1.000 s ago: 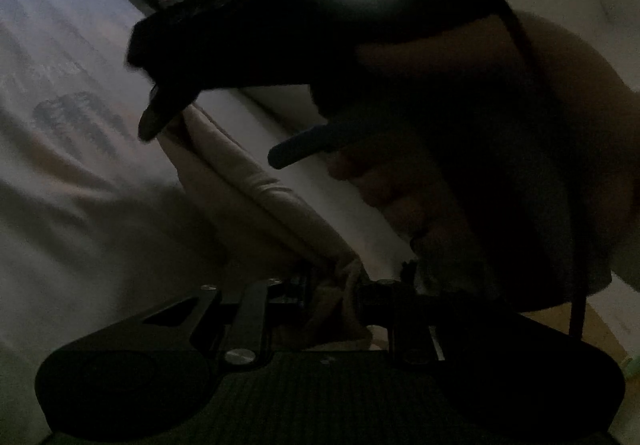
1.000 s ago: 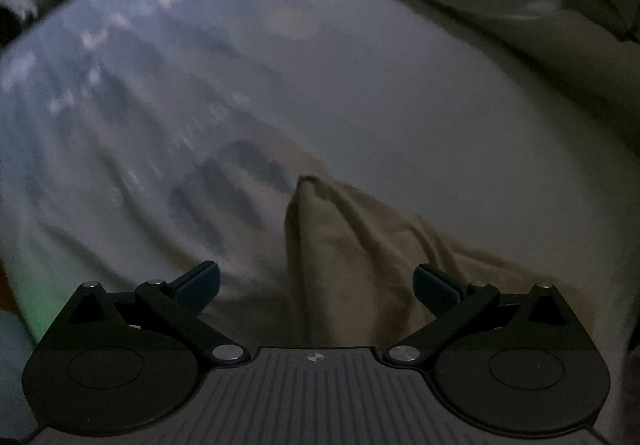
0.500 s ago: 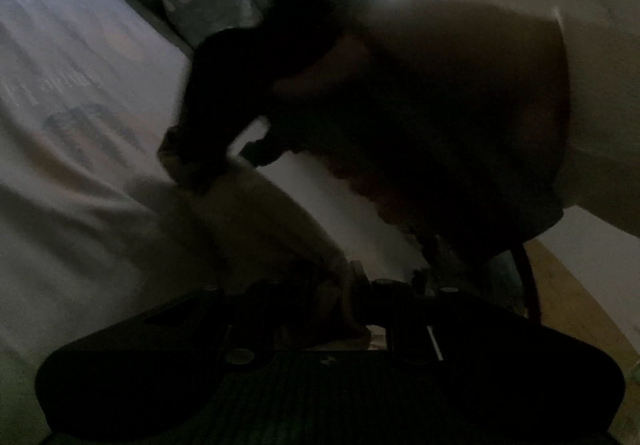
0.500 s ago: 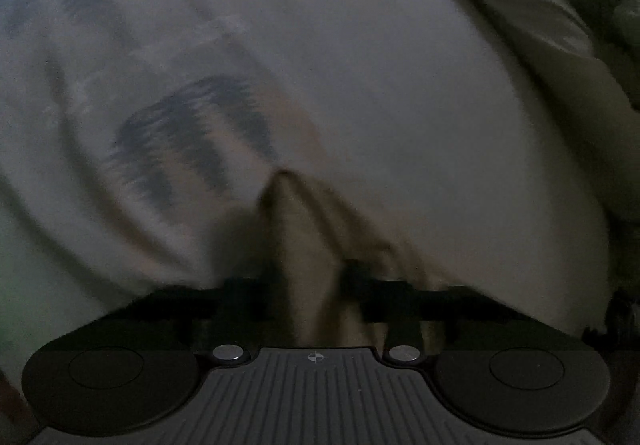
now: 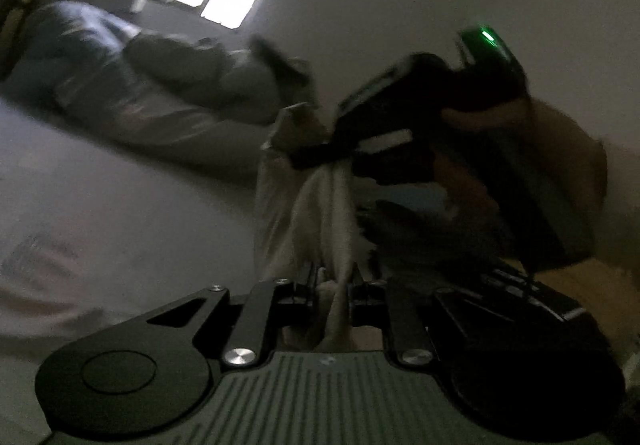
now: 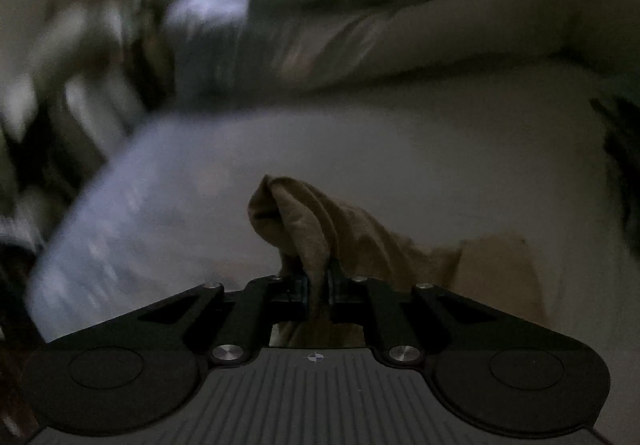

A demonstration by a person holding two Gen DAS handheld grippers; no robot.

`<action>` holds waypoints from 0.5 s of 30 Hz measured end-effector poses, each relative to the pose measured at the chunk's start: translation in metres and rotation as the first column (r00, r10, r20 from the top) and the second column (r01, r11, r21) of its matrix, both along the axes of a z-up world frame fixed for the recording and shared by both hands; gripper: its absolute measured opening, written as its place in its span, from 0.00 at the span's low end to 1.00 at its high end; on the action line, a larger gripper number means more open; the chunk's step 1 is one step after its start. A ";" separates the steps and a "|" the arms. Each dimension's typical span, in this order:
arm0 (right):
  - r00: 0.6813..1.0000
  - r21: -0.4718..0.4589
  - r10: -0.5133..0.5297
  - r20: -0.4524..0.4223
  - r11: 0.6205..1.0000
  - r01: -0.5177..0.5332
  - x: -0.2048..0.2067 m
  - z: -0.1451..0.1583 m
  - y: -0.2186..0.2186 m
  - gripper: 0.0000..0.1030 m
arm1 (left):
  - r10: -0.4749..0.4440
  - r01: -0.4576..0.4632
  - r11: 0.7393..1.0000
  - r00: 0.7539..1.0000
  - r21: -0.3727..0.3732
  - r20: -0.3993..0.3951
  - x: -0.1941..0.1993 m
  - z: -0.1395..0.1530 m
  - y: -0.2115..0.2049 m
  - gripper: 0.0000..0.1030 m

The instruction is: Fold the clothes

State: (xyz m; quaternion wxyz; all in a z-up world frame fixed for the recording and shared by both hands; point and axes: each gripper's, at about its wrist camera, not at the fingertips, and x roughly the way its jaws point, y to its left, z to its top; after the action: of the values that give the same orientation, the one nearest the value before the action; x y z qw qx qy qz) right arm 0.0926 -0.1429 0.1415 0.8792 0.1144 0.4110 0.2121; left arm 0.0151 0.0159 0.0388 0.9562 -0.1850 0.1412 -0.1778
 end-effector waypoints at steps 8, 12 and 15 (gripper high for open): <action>0.972 0.431 -0.207 0.111 0.892 0.140 -0.076 0.020 -0.111 0.09 | -0.169 0.160 0.981 0.983 0.113 0.074 -0.013 0.044 -0.032 0.16; 0.941 0.551 -0.299 0.155 0.817 0.169 -0.078 0.024 -0.160 0.09 | -0.243 0.226 0.962 0.964 0.154 0.106 -0.012 0.081 -0.052 0.15; 0.912 0.605 -0.361 0.194 0.776 0.178 -0.086 0.035 -0.191 0.09 | -0.285 0.257 0.947 0.949 0.190 0.135 -0.017 0.111 -0.066 0.15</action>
State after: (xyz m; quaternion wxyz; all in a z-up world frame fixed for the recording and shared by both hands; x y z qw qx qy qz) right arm 0.0065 -0.3339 0.1765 0.8761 0.3992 0.1687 0.2113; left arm -0.0020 -0.0504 0.1501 0.9430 -0.0666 0.1024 -0.3095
